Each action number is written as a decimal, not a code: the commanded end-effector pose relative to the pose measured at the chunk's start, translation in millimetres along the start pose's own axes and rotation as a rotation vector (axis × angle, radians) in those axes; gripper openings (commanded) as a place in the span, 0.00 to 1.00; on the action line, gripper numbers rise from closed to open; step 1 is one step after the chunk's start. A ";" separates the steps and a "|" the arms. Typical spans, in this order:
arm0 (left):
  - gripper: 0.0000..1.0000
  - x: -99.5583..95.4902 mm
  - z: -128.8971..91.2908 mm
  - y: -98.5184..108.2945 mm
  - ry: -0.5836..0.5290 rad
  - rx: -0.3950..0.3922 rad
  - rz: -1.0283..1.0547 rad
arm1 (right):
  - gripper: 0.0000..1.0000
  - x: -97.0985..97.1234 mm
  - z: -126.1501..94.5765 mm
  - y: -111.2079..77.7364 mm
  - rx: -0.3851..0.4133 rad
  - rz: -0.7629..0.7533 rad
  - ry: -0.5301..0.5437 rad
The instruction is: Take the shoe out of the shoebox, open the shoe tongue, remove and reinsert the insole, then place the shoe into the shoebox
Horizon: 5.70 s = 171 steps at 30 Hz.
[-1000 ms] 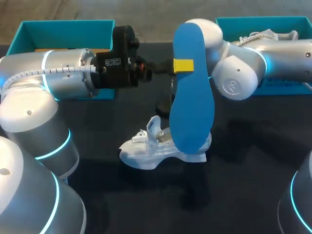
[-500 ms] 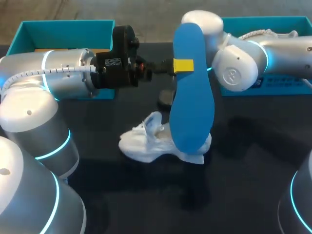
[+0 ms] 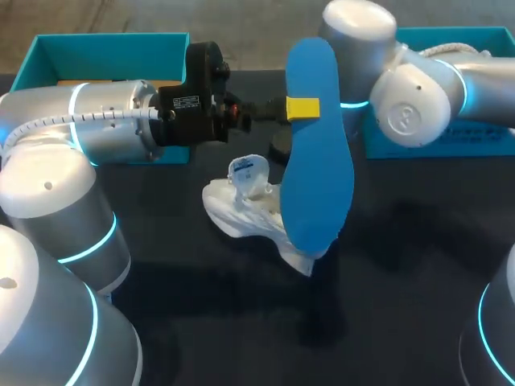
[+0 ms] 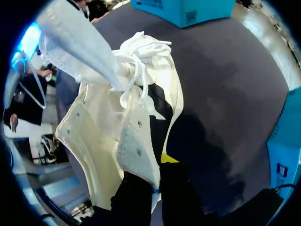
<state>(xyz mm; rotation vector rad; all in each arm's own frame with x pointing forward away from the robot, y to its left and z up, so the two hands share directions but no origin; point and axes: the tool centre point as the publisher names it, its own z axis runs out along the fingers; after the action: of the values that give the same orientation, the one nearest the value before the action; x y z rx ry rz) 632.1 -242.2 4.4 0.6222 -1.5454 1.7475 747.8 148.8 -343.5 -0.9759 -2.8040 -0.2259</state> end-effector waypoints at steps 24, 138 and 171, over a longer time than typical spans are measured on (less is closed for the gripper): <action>0.00 -1.1 2.4 -0.5 0.002 0.002 0.001 | 0.00 -8.5 -4.0 -9.9 -0.097 0.214 -0.028; 0.00 -1.1 2.4 -0.5 0.002 0.002 0.001 | 1.00 -19.6 -83.9 -22.3 -0.387 0.691 0.349; 0.00 -1.1 2.4 -0.5 0.002 0.002 0.001 | 1.00 -49.7 -199.2 -29.4 -0.681 0.748 0.922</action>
<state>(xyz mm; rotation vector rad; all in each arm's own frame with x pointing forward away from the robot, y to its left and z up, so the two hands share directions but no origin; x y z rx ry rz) 632.1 -242.3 4.5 0.6223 -1.5453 1.7476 789.0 61.8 -157.5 -1.5052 -1.4815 -1.1379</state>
